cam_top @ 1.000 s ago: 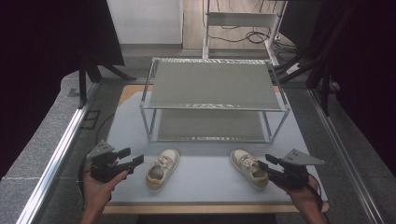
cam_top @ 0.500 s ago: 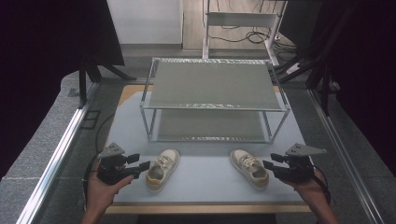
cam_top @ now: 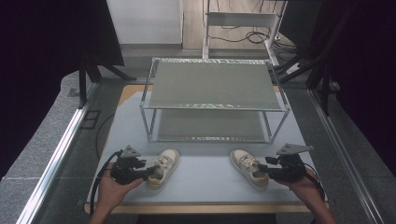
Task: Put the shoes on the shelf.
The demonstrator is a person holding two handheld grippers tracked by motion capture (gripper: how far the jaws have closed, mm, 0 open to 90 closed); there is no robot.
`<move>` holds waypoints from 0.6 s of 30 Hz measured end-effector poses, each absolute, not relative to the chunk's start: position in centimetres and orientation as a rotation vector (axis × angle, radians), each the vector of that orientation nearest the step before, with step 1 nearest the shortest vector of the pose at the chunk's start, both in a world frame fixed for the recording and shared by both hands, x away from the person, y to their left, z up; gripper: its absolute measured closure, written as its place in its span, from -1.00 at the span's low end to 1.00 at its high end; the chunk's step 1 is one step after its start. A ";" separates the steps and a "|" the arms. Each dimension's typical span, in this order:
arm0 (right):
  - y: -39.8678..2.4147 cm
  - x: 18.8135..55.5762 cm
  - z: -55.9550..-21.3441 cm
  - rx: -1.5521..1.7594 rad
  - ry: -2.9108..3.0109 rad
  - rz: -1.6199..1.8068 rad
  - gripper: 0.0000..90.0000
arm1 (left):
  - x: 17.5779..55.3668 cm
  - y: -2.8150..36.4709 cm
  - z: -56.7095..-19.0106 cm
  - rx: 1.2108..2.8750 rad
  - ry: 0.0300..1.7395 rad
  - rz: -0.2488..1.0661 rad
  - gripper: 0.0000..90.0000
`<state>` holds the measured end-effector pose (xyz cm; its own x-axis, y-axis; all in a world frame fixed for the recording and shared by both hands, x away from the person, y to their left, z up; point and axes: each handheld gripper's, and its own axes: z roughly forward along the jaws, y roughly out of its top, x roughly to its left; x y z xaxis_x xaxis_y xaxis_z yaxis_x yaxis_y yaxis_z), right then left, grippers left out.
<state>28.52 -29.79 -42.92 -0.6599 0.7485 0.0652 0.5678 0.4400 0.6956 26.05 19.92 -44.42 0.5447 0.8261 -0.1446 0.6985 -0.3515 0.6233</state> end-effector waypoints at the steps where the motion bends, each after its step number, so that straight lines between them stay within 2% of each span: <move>1: -29.7 28.6 -43.0 1.143 2.449 1.021 0.19 | 26.1 19.8 -44.6 2.152 1.226 0.256 0.17; 9: -28.8 29.6 -44.4 1.144 2.505 0.918 0.26 | 26.8 18.8 -45.2 2.200 1.243 0.274 0.27; 18: -28.3 30.5 -45.1 1.192 2.548 0.845 0.48 | 27.4 18.3 -45.7 2.223 1.266 0.253 0.51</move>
<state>30.50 -28.32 -45.08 -0.6533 0.7551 0.0551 0.6383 0.5102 0.5764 27.37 18.30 -45.67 0.5353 0.8375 -0.1097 0.7313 -0.3945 0.5564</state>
